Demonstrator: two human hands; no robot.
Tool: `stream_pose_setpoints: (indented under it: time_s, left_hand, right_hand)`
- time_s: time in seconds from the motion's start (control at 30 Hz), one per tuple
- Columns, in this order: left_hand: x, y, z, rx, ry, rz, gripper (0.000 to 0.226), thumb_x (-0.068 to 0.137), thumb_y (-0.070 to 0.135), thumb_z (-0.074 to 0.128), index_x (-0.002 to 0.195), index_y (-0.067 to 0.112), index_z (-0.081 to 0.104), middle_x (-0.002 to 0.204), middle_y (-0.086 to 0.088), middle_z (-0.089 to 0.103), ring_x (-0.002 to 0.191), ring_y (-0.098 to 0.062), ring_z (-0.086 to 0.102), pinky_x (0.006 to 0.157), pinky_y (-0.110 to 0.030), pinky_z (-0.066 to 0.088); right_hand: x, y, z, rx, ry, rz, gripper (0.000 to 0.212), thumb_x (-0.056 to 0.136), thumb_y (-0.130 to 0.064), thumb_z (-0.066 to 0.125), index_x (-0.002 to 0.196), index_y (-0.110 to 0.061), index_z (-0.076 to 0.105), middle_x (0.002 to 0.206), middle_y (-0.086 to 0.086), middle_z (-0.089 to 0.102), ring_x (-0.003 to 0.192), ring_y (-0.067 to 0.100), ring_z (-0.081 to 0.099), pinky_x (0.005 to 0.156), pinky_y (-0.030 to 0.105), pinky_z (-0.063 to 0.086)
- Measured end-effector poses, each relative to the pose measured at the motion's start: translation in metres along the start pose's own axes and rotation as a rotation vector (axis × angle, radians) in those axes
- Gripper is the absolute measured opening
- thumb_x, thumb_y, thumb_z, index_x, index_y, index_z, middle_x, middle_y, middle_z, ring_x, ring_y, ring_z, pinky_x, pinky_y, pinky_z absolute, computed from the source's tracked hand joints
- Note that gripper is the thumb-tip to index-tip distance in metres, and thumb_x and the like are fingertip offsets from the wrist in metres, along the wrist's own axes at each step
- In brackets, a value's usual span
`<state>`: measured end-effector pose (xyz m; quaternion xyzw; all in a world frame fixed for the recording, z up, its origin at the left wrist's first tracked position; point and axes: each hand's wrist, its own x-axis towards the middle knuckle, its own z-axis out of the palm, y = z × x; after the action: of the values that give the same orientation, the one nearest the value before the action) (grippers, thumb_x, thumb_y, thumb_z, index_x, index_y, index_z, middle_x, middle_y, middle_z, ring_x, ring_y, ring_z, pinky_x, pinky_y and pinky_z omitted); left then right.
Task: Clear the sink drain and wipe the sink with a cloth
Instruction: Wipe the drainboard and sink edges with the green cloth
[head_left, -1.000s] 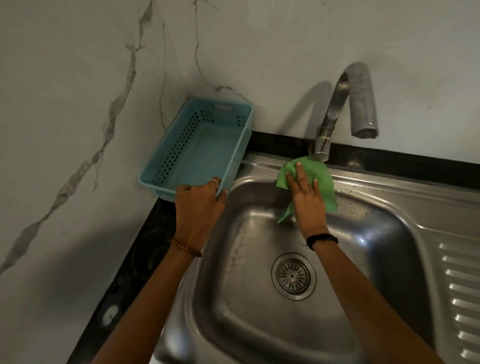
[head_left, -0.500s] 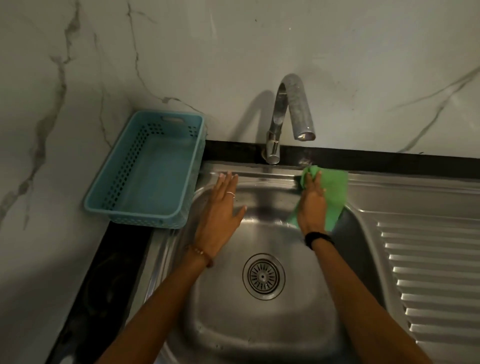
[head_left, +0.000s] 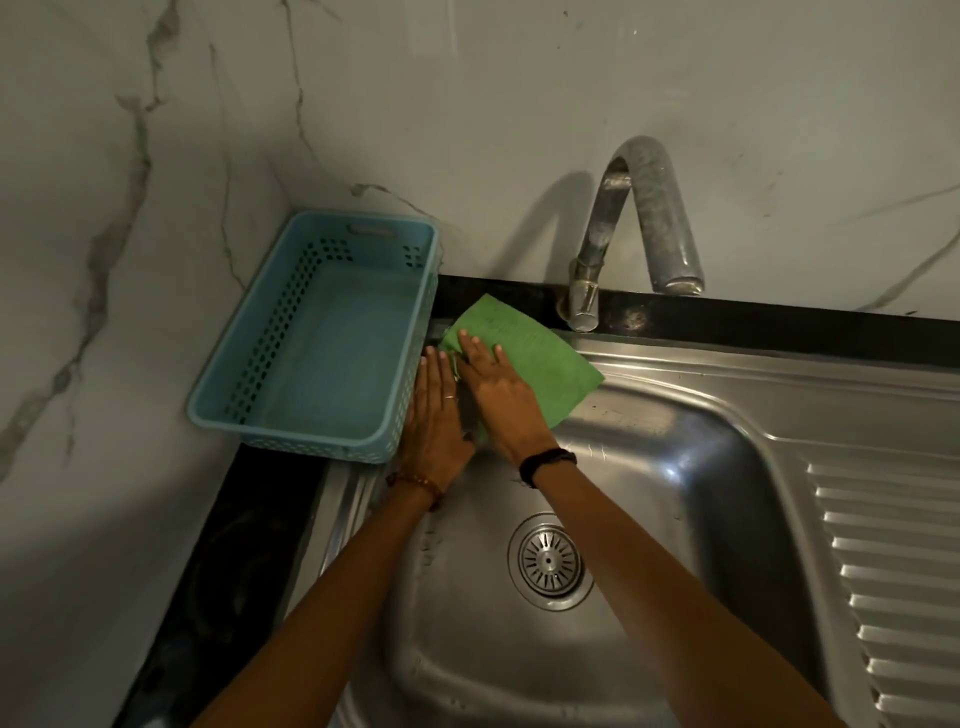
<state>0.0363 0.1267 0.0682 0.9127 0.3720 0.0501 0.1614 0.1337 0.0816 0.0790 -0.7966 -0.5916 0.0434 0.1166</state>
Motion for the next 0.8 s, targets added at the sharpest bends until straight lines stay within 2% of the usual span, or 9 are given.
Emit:
stream_pose_setpoints:
  time_s: [0.1,0.23,0.3,0.4,0.47,0.53,0.63,0.73,0.8]
  left_hand:
    - [-0.001,-0.002,-0.002,0.006,-0.047,0.028,0.104,0.076,0.024,0.066,0.144,0.004,-0.011,0.155,-0.016,-0.014,0.144,-0.026,-0.013,0.093,-0.011,-0.039]
    - [-0.002,-0.005,-0.002,0.029,-0.052,0.049,0.104,0.077,0.022,0.065,0.144,0.004,-0.012,0.155,-0.016,-0.016,0.144,-0.026,-0.015,0.093,-0.010,-0.037]
    - [-0.003,-0.005,-0.002,0.025,-0.051,0.046,0.103,0.078,0.022,0.065,0.144,0.004,-0.013,0.155,-0.016,-0.017,0.144,-0.026,-0.015,0.093,-0.010,-0.036]
    - [-0.004,-0.005,-0.002,-0.003,-0.050,0.055,0.104,0.078,0.021,0.066,0.144,0.004,-0.013,0.155,-0.015,-0.018,0.144,-0.025,-0.016,0.088,-0.004,-0.037]
    - [-0.004,-0.004,-0.002,-0.013,-0.049,0.046,0.105,0.078,0.021,0.066,0.143,0.004,-0.014,0.155,-0.014,-0.018,0.144,-0.025,-0.016,0.088,-0.004,-0.036]
    - [-0.005,-0.004,-0.002,-0.019,-0.047,0.040,0.105,0.078,0.022,0.066,0.143,0.004,-0.015,0.155,-0.014,-0.018,0.144,-0.025,-0.016,0.100,-0.013,-0.028]
    - [-0.005,-0.002,-0.001,-0.010,-0.040,0.026,0.105,0.078,0.023,0.065,0.143,0.003,-0.015,0.155,-0.015,-0.017,0.144,-0.027,-0.016,0.108,-0.024,-0.016]
    - [-0.006,-0.002,-0.002,-0.018,-0.052,0.022,0.107,0.077,0.024,0.066,0.143,0.003,-0.015,0.155,-0.016,-0.018,0.144,-0.027,-0.016,0.108,-0.025,-0.016]
    - [-0.004,-0.003,-0.003,-0.042,-0.075,0.032,0.107,0.076,0.023,0.067,0.143,0.002,-0.015,0.154,-0.016,-0.019,0.144,-0.027,-0.016,0.106,-0.023,-0.019]
  right_hand:
    - [-0.019,0.021,0.001,-0.032,0.048,0.055,0.064,0.090,0.006,0.040,0.147,-0.011,0.018,0.159,0.008,0.005,0.146,0.023,0.009,0.119,0.034,0.000]
    - [-0.066,0.065,-0.013,-0.044,0.084,0.236,0.075,0.081,0.019,0.042,0.147,-0.012,0.022,0.159,0.009,0.006,0.146,0.026,0.008,0.120,0.037,0.008]
    - [-0.093,0.094,-0.033,-0.047,0.079,0.373,0.070,0.083,0.017,0.040,0.145,-0.013,0.027,0.158,0.010,0.008,0.145,0.027,0.014,0.117,0.037,0.020]
    - [-0.134,0.137,-0.065,-0.131,0.049,0.630,0.054,0.089,0.008,0.040,0.141,-0.006,0.035,0.155,0.016,0.019,0.135,0.036,0.034,0.104,0.045,0.038]
    - [-0.148,0.152,-0.077,-0.152,0.088,0.783,0.038,0.093,-0.001,0.042,0.131,0.003,0.044,0.143,0.026,0.034,0.121,0.044,0.045,0.101,0.050,0.041]
    - [-0.142,0.151,-0.080,-0.144,0.086,0.893,0.032,0.095,-0.003,0.041,0.124,0.007,0.050,0.134,0.029,0.040,0.112,0.045,0.049,0.099,0.049,0.041]
    - [-0.112,0.119,-0.068,-0.122,0.068,0.829,0.033,0.093,0.006,0.037,0.123,0.008,0.050,0.134,0.029,0.039,0.114,0.041,0.048,0.100,0.044,0.041]
    - [-0.074,0.061,-0.044,-0.110,0.010,0.657,0.036,0.092,0.008,0.036,0.126,0.005,0.048,0.143,0.026,0.031,0.128,0.034,0.038,0.100,0.036,0.042]
    - [-0.044,0.021,-0.030,-0.080,-0.008,0.550,0.035,0.092,0.006,0.037,0.125,0.003,0.048,0.147,0.023,0.023,0.131,0.033,0.035,0.098,0.035,0.046]
